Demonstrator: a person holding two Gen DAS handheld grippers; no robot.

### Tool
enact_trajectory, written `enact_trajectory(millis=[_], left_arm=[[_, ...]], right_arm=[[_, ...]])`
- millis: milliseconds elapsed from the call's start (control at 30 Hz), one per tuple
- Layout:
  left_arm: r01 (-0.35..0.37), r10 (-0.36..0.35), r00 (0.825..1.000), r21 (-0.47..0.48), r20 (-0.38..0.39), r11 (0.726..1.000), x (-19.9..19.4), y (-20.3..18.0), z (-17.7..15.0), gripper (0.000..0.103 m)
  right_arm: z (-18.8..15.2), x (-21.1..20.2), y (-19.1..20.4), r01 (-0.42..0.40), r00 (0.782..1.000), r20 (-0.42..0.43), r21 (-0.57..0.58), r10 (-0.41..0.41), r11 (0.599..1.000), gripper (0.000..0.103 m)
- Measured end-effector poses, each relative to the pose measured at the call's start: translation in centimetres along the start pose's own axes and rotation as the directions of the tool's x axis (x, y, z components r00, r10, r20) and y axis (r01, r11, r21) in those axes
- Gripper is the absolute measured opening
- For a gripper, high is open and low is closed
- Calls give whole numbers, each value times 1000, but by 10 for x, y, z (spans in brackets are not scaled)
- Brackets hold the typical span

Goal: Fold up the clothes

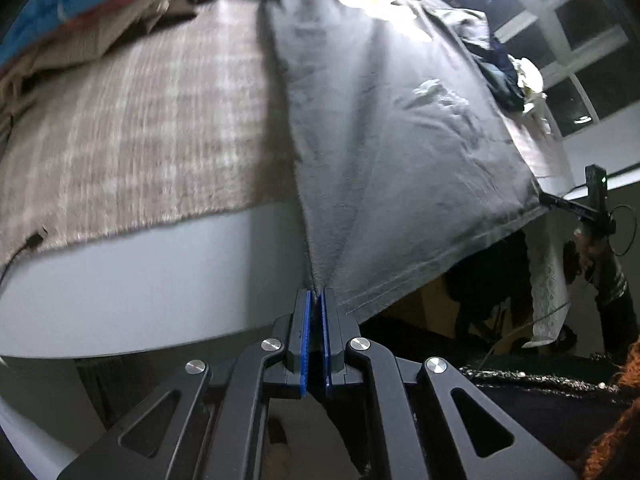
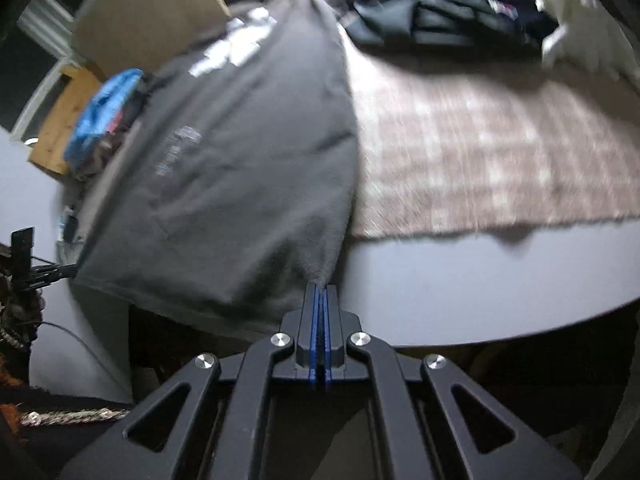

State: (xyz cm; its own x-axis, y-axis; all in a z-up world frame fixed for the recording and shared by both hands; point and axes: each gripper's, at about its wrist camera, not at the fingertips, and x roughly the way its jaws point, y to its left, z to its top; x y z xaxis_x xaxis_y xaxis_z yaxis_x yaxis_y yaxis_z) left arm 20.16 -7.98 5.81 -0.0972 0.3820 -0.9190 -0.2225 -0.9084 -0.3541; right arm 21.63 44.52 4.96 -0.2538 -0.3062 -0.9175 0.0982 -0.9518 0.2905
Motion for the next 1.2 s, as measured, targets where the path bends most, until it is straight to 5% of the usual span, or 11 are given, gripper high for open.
enact_trajectory(millis=[200, 367, 433, 600, 767, 933, 1033, 1200], left_arm=[[-30, 30, 998, 3, -61, 1000, 7, 5, 3, 7], [-121, 120, 991, 16, 54, 993, -45, 16, 21, 10], [-143, 138, 983, 35, 120, 989, -70, 21, 38, 12], [-256, 209, 930, 126, 301, 958, -129, 14, 114, 19], [-303, 225, 893, 150, 389, 941, -152, 12, 197, 30], [-348, 263, 886, 174, 382, 921, -128, -1, 257, 32], [-338, 265, 903, 179, 339, 924, -103, -7, 282, 38], [-397, 333, 901, 223, 277, 890, -64, -20, 318, 38]], right_arm=[[11, 9, 3, 82, 995, -54, -7, -82, 997, 2], [57, -43, 29, 82, 995, 58, -43, -79, 996, 26], [79, -68, 41, 75, 991, 116, -65, -67, 995, 26], [134, -130, 73, 64, 966, 258, -120, -31, 991, 28], [190, -187, 102, 68, 923, 384, -179, 6, 981, 52], [249, -180, 112, 52, 906, 419, -230, 51, 972, 53], [276, -152, 112, 32, 915, 397, -266, 79, 963, 53], [319, -97, 93, 81, 934, 355, -306, 34, 949, 53]])
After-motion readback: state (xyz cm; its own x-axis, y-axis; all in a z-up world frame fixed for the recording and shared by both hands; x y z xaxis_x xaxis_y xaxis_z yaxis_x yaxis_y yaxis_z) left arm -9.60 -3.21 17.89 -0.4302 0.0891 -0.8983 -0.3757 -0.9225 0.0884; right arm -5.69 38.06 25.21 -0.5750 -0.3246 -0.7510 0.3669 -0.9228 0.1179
